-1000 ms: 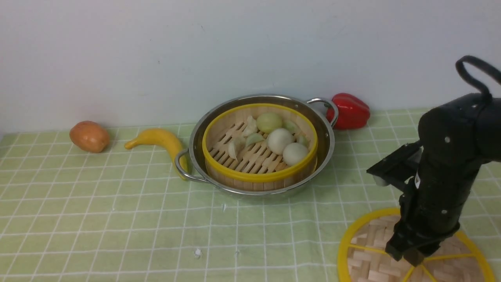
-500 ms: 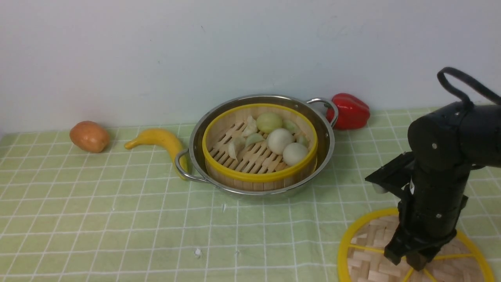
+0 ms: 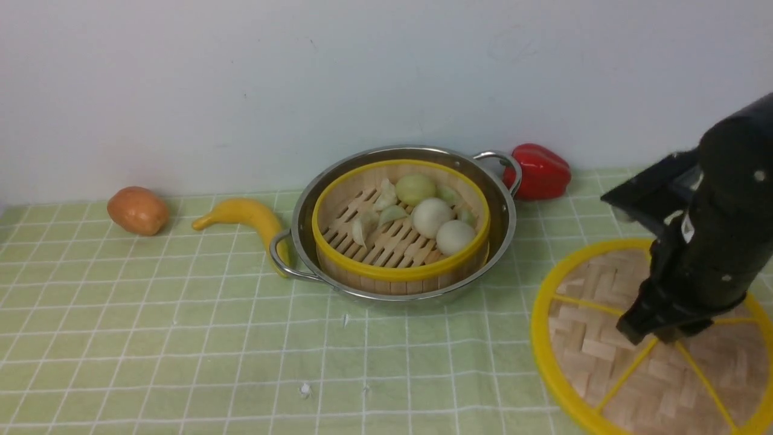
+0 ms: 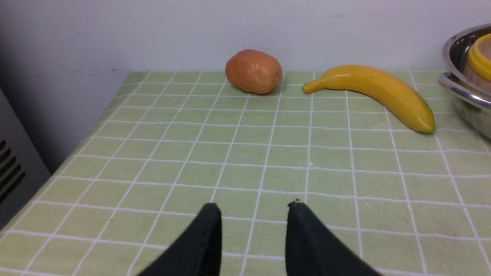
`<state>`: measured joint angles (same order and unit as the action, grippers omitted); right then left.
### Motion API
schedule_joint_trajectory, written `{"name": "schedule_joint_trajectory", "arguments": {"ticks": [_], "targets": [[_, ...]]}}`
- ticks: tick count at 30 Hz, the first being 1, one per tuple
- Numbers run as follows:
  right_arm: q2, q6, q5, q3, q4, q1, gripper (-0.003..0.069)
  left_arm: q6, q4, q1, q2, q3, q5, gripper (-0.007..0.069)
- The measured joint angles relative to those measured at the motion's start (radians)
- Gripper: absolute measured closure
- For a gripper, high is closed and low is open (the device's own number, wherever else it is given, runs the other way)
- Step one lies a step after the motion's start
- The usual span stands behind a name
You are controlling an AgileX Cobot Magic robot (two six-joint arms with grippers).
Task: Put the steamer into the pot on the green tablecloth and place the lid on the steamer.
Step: 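Move the gripper down to the bamboo steamer lid and grasp its center knob, then place the bamboo steamer lid onto the steamer basket in the pot with the right gripper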
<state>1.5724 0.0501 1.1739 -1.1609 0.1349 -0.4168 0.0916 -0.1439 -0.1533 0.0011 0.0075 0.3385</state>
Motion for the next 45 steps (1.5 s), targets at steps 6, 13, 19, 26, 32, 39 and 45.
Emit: {"name": "schedule_joint_trajectory", "arguments": {"ticks": [6,13,19,26,32,39,45], "targets": [[0.016,-0.214,-0.109,-0.250,-0.199,0.000,0.0515,0.000,0.000,0.000,0.000,0.000,0.000,0.0382],[0.148,-0.360,-0.144,-0.470,-0.323,-0.001,0.0515,0.000,0.000,0.000,0.000,0.000,0.000,0.0382],[0.350,-0.423,-0.119,-0.681,-0.354,-0.021,0.0515,0.000,0.000,0.000,0.000,0.000,0.000,0.0382],[0.478,-0.468,-0.106,-0.810,-0.350,-0.071,0.0515,0.000,0.000,0.000,0.000,0.000,0.000,0.0382],[0.528,-0.473,-0.104,-0.842,-0.342,-0.082,0.0515,0.000,0.000,0.000,0.000,0.000,0.000,0.0382],[0.537,-0.493,-0.142,-0.844,-0.335,-0.082,0.0515,0.000,0.000,0.000,0.000,0.000,0.000,0.0382],[0.552,-0.501,-0.153,-0.845,-0.335,-0.082,0.0515,0.000,0.000,0.000,0.000,0.000,0.000,0.0382]]}}
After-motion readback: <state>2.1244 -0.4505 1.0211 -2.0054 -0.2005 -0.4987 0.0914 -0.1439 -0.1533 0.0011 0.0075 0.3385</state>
